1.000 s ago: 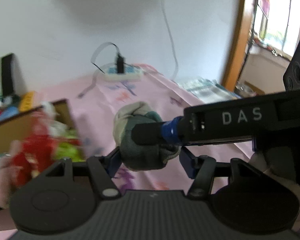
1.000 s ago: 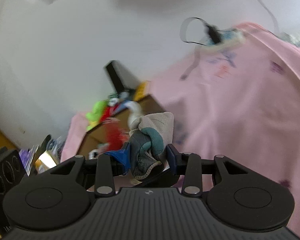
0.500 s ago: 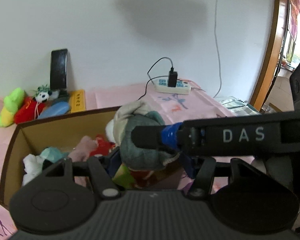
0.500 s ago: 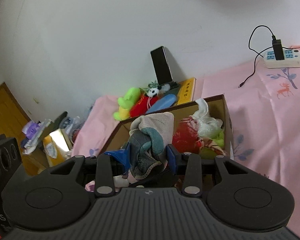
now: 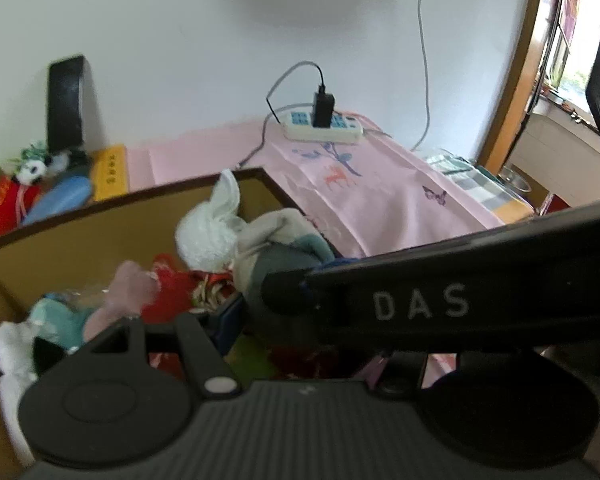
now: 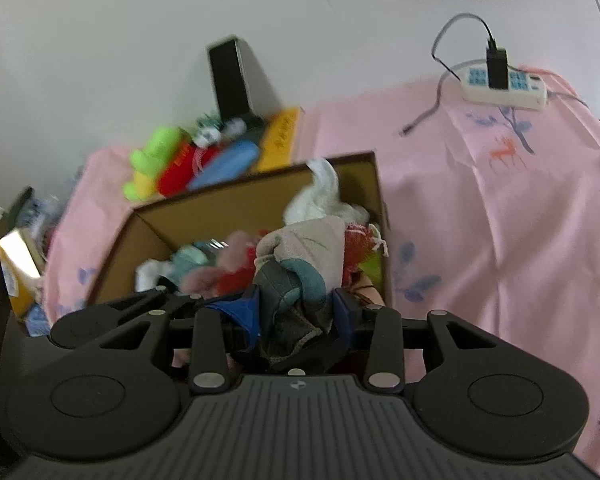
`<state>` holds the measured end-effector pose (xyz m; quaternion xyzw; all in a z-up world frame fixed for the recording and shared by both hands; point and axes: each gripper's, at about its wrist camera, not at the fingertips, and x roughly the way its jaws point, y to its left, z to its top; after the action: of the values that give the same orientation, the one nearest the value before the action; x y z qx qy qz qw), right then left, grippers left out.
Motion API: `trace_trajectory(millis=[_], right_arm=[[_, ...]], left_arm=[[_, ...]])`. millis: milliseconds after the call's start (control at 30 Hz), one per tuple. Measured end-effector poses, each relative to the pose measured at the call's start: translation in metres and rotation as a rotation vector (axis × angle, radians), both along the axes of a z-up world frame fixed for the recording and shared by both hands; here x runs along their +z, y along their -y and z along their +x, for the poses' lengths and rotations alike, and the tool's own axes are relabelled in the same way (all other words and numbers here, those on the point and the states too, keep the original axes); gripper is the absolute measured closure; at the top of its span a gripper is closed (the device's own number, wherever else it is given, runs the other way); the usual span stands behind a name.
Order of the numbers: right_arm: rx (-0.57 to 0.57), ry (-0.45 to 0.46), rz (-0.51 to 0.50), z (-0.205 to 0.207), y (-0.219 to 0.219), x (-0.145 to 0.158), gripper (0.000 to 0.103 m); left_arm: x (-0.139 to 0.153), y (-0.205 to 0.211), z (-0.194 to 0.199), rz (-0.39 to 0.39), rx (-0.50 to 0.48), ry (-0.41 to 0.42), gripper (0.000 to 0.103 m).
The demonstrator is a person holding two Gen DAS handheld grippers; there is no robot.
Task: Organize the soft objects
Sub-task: 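Lower the grey knit item into the box and open the right gripper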
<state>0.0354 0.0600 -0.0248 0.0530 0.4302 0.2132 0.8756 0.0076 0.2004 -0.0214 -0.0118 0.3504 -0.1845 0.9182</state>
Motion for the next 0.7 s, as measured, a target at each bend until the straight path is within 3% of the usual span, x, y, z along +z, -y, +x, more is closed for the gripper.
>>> trace_trajectory(millis=[233,700], right_arm=[[0.065,-0.047,-0.077,0.019,-0.022,-0.012,0.076],[0.055,0.037,-0.046,0.002,0.002,0.014,0.076]], left_arm=[[-0.027,-0.007,0.027,-0.011,-0.018,-0.11,0.043],[-0.015,-0.03,0.002,0.005,-0.037,-0.056,0.042]])
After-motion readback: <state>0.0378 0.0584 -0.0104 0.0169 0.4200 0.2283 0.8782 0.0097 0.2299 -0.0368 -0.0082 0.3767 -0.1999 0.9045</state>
